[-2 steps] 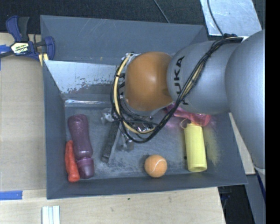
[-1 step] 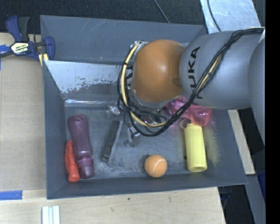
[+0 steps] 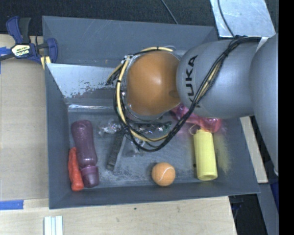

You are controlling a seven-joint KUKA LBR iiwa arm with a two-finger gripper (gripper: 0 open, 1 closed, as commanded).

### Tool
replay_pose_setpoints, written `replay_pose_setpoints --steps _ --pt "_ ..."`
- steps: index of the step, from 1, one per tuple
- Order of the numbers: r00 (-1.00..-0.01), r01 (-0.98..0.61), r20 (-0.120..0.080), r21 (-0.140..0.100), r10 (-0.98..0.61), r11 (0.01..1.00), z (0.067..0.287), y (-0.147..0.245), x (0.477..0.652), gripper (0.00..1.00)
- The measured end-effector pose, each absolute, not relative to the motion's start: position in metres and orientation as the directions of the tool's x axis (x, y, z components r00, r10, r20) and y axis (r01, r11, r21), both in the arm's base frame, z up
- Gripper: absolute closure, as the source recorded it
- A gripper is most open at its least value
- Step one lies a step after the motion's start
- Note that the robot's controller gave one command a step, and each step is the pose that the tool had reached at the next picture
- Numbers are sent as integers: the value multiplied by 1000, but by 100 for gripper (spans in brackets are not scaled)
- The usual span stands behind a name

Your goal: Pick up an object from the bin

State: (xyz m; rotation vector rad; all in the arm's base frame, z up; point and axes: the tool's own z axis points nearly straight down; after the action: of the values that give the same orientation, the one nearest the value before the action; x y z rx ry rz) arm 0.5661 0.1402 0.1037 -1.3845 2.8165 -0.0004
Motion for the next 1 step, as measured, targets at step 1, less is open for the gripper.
replay_pose_setpoints --steps 1 --pt "-919 -395 -13 -2 -395 919 71 127 586 0"
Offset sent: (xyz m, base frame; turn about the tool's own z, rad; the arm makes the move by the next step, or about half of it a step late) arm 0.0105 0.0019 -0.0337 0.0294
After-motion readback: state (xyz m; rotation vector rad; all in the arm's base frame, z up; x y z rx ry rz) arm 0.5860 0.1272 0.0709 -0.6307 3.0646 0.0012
